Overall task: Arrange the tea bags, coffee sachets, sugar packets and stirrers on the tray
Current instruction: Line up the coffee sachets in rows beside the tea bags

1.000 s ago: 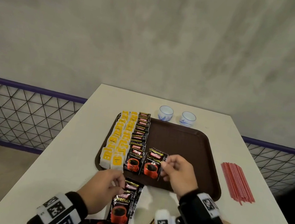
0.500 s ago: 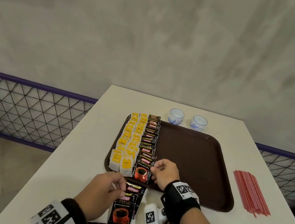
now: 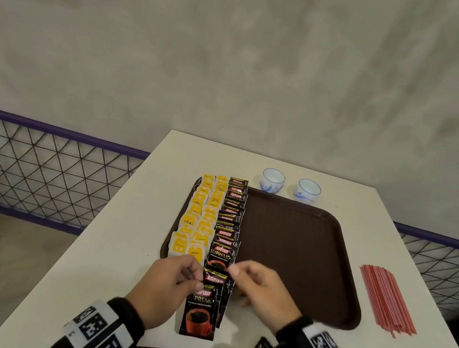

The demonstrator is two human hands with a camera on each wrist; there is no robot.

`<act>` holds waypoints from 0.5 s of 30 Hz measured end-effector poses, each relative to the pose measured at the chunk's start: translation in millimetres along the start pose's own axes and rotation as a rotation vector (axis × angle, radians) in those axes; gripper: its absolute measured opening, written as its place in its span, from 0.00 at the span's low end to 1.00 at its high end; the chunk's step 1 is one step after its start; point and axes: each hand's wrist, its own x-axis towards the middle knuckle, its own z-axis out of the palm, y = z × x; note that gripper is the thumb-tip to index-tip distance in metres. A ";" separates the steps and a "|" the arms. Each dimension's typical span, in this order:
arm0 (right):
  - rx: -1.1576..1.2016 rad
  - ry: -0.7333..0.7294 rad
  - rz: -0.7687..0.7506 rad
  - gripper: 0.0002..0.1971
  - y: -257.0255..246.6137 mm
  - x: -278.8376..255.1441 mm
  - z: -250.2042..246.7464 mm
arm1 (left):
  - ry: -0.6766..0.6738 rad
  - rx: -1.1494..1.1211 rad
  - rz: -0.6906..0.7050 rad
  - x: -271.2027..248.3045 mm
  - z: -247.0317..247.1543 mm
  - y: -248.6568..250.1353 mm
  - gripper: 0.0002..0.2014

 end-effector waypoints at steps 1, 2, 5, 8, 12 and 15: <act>-0.001 -0.044 -0.017 0.05 0.6 -8.5 1.8 | 0.019 -0.008 0.000 1.4 1.3 0.2 0.08; -0.011 -0.056 -0.033 0.06 3.0 -13.8 3.6 | 0.033 -0.011 0.002 2.6 2.7 0.6 0.08; -0.029 0.040 -0.043 0.13 9.0 -14.1 6.0 | 0.027 -0.032 0.015 1.7 7.5 5.3 0.08; 0.010 0.097 -0.008 0.15 9.9 -6.3 4.6 | 0.036 -0.014 0.061 -4.1 7.9 8.5 0.06; 0.199 0.240 0.093 0.15 5.9 5.8 -1.3 | 0.091 0.083 0.147 -13.3 1.6 5.9 0.08; 0.009 0.265 0.051 0.11 2.4 18.5 0.0 | 0.074 0.083 0.159 -21.1 -2.1 6.3 0.09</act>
